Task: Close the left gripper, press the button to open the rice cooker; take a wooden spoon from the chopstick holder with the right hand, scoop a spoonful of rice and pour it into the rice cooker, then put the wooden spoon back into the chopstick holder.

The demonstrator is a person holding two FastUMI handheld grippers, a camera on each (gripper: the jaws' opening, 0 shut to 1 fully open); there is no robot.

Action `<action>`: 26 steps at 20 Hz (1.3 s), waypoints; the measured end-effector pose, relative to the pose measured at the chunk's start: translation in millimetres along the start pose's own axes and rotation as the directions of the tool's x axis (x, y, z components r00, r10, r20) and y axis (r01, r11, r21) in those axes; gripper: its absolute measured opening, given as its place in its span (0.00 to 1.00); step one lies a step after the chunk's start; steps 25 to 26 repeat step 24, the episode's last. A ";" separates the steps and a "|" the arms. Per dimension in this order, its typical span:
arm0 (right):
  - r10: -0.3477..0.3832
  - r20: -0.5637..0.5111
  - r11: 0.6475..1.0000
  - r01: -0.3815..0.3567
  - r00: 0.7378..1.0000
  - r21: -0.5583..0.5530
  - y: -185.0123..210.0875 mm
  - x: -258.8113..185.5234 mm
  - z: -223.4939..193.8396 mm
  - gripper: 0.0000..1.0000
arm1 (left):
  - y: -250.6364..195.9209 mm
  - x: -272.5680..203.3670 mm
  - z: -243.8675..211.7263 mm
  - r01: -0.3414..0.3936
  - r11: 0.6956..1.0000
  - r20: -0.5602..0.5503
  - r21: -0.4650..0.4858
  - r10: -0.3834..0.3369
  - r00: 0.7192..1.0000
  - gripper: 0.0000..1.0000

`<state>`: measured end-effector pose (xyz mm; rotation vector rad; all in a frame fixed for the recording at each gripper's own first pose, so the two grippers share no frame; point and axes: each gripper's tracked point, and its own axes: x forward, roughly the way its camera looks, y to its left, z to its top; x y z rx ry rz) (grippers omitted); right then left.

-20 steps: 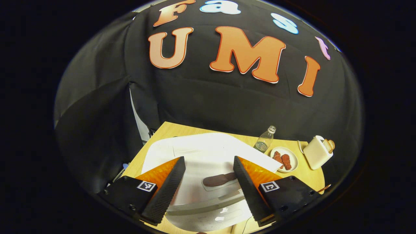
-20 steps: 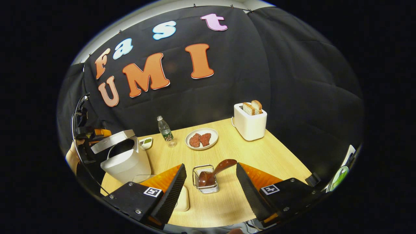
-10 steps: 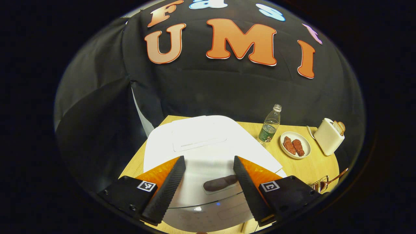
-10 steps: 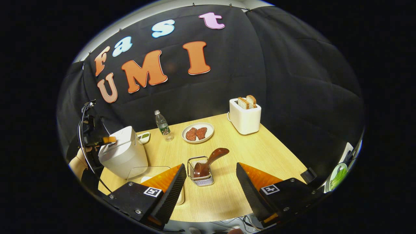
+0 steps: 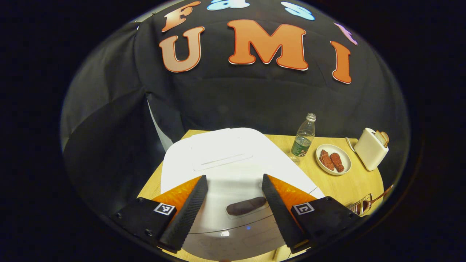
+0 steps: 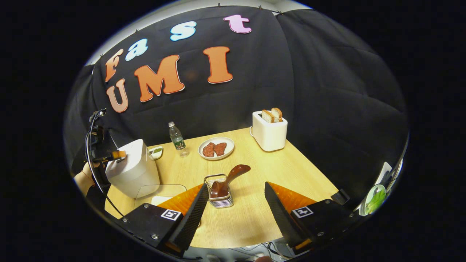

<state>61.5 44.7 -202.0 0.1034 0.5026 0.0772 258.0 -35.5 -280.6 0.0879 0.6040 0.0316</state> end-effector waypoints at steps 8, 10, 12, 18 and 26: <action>-0.009 0.155 0.999 0.015 0.988 -0.043 5.1 -17.4 85.0 0.95 | 18.0 -106.1 91.2 0.089 0.995 0.199 -0.039 -0.080 0.977 0.99; 0.014 0.200 0.998 -0.003 0.980 -0.057 15.6 -29.8 111.2 0.95 | 18.6 -139.4 116.8 0.090 0.995 0.266 -0.032 -0.079 0.961 1.00; 0.025 0.241 0.997 -0.006 0.970 -0.080 22.4 -41.0 137.8 0.95 | 31.5 -181.9 156.9 0.079 0.997 0.339 -0.002 -0.074 0.938 1.00; 0.073 0.368 0.993 -0.031 0.927 -0.117 54.2 -87.6 207.7 0.95 | 53.2 -295.0 214.5 0.087 0.996 0.505 0.018 -0.084 0.859 1.00; 0.113 0.435 0.990 -0.063 0.893 -0.128 77.1 -124.9 240.9 0.95 | 82.0 -352.3 214.5 0.073 0.996 0.560 0.044 -0.085 0.824 0.99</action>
